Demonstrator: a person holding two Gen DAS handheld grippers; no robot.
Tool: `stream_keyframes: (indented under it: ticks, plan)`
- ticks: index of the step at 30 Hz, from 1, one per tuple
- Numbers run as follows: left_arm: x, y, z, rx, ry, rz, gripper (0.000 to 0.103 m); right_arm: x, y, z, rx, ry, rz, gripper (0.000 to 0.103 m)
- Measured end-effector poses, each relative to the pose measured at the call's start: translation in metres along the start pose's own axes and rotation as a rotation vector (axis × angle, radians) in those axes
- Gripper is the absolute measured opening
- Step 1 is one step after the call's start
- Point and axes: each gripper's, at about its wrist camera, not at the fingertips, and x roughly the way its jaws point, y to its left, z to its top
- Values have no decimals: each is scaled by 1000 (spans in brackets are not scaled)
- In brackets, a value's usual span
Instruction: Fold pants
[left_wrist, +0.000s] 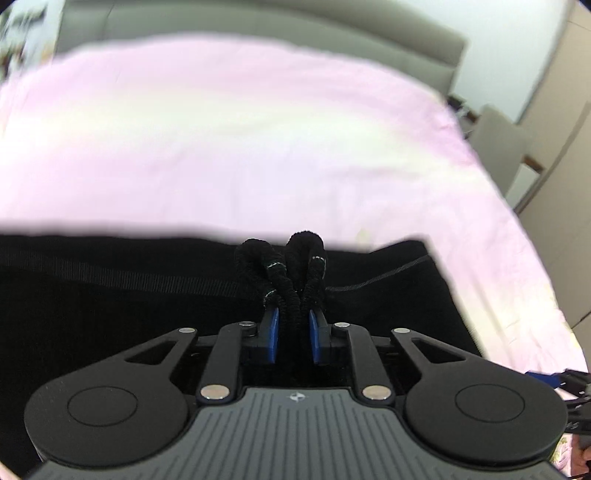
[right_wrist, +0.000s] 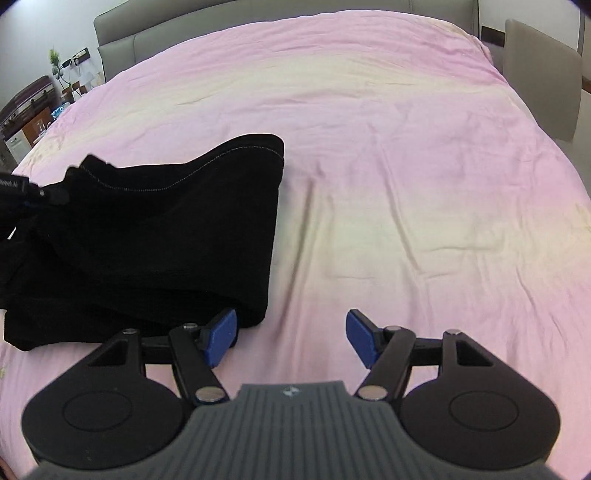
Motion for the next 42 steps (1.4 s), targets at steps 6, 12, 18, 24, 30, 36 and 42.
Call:
stream_keyframes:
  ticks: [6, 12, 18, 24, 30, 36, 42]
  plan:
    - [12, 8, 19, 38, 41, 65, 18, -13, -19, -16, -80, -51, 54, 62]
    - [54, 40, -24, -15, 128, 138, 19, 8, -7, -24, -167, -40, 83, 42]
    - [37, 41, -30, 2, 116, 149, 38, 34, 2, -19, -188, -53, 57, 16]
    - [-5, 28, -55, 91, 107, 100, 44, 17, 11, -24, -230, -98, 39, 0]
    - [-21, 18, -84, 84, 128, 78, 45, 24, 16, -62, -276, -57, 2, 0]
    - [-35, 21, -90, 30, 125, 85, 45, 36, 8, -58, -235, 24, 46, 0]
    - [-39, 25, -87, -24, 78, 86, 45, 13, -3, -58, -196, 11, 51, 32]
